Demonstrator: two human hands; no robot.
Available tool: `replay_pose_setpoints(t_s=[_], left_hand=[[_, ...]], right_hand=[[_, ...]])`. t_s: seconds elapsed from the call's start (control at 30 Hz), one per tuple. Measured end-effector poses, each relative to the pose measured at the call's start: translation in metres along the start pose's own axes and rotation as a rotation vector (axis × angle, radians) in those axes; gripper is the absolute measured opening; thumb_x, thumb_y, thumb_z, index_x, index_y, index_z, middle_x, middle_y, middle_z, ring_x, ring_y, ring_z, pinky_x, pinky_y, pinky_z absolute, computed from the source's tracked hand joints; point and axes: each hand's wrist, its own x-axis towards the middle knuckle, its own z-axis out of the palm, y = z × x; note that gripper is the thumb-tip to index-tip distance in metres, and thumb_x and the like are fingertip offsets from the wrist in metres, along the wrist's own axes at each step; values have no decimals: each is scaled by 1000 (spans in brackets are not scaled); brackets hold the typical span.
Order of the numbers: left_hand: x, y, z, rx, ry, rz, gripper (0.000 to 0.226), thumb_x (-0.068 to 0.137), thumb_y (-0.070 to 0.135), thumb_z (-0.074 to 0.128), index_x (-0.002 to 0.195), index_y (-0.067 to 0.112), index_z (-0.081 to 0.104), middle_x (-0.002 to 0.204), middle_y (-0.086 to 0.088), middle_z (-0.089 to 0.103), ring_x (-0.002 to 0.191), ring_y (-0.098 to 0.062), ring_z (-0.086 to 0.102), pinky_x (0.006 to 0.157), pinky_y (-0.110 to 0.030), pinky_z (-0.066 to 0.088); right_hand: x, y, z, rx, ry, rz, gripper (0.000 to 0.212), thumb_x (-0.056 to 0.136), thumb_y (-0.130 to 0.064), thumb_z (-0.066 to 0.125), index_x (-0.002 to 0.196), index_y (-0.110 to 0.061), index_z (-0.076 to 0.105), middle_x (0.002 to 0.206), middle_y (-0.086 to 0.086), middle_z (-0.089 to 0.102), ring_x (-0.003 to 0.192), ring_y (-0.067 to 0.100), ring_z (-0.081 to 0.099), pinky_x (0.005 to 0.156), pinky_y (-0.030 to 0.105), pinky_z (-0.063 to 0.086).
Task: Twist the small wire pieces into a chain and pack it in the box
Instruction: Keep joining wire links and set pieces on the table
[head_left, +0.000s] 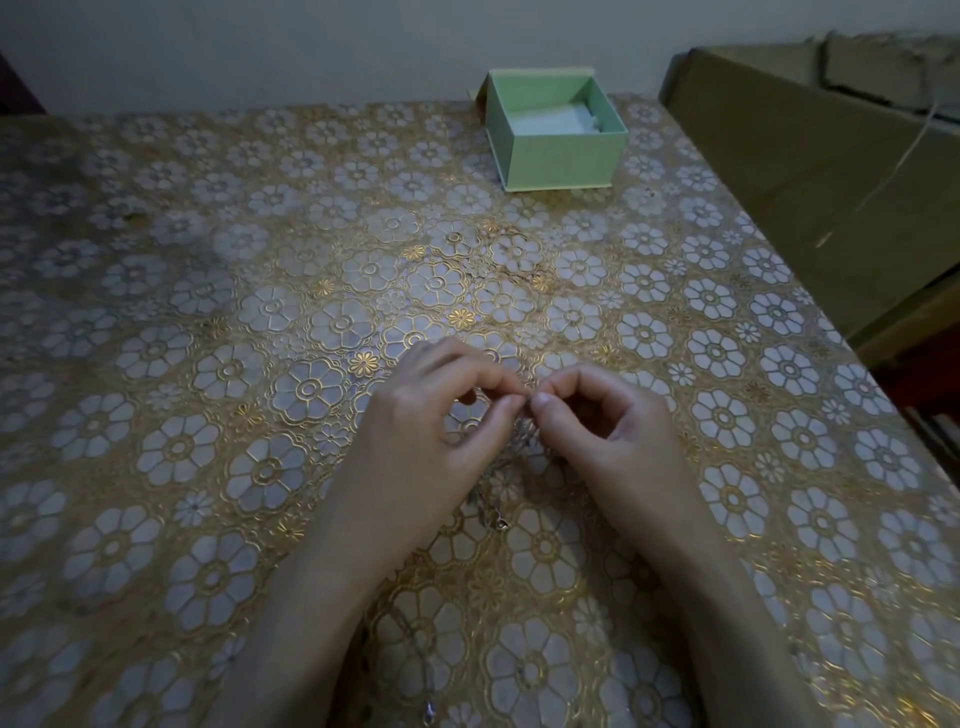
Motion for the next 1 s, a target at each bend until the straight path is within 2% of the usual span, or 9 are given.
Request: replay_pose_setpoints(t_s=[0.17, 0.3, 0.5, 0.57, 0.63, 0.73, 0.83, 0.9, 1.0], left_hand=[[0, -1, 0, 8, -1, 10, 11, 79, 27, 54, 80, 22, 64, 79, 10, 59, 78, -8, 52, 71, -7, 33], [0, 0, 0, -84, 19, -35, 8, 77, 28, 54, 78, 24, 61, 77, 11, 59, 76, -6, 53, 69, -8, 34], [0, 5, -2, -154, 75, -102, 7, 79, 22, 62, 75, 28, 61, 75, 12, 60, 67, 3, 49, 59, -9, 36], [0, 6, -2, -176, 65, -140, 11, 79, 21, 61, 74, 31, 61, 76, 13, 61, 64, 0, 49, 56, -14, 37], [0, 7, -2, -207, 55, -186, 9, 78, 23, 61, 73, 31, 61, 77, 15, 62, 60, -4, 49, 53, -17, 37], [0, 5, -2, -287, 59, -239, 10, 74, 37, 61, 73, 28, 62, 80, 10, 66, 61, -28, 52, 51, -28, 40], [0, 7, -2, -324, 56, -255, 15, 74, 37, 60, 77, 23, 64, 82, 4, 70, 67, -36, 55, 56, -41, 46], [1, 9, -2, -337, 63, -274, 10, 77, 29, 60, 79, 20, 64, 80, 5, 71, 63, -35, 54, 54, -42, 45], [1, 9, -2, -367, 88, -287, 7, 78, 26, 59, 79, 20, 63, 79, 6, 71, 73, -43, 56, 61, -46, 46]], right_hand=[[0, -1, 0, -18, -15, -11, 14, 77, -21, 58, 66, -12, 58, 61, -10, 53, 57, 0, 45, 54, 13, 36], [0, -2, 0, -15, -28, -2, 15, 78, -22, 58, 68, -11, 59, 61, -10, 52, 58, 1, 45, 54, 14, 37], [0, -2, -3, -29, 21, 15, 18, 87, -8, 62, 69, -9, 59, 57, -10, 54, 54, 2, 46, 52, 14, 37], [1, -1, -1, -33, 55, 8, 18, 87, -7, 61, 70, -12, 61, 59, -11, 55, 55, 2, 48, 53, 14, 38], [1, -1, 0, -49, 109, -14, 13, 83, -15, 61, 70, -19, 62, 62, -12, 58, 56, 2, 50, 54, 15, 41], [2, -1, 1, -45, 152, -36, 9, 78, -21, 56, 71, -22, 62, 66, -12, 60, 58, 2, 52, 55, 16, 43], [1, -3, 1, -16, 112, -28, 8, 82, -14, 64, 76, -20, 62, 70, -8, 62, 61, 4, 54, 55, 18, 43], [0, -3, 2, 3, 61, -7, 12, 85, -7, 65, 84, -18, 61, 77, -6, 65, 65, 8, 58, 58, 22, 48], [-1, -1, 4, -65, 8, -22, 14, 82, -17, 64, 94, -22, 60, 87, -5, 68, 75, 13, 63, 67, 29, 53]])
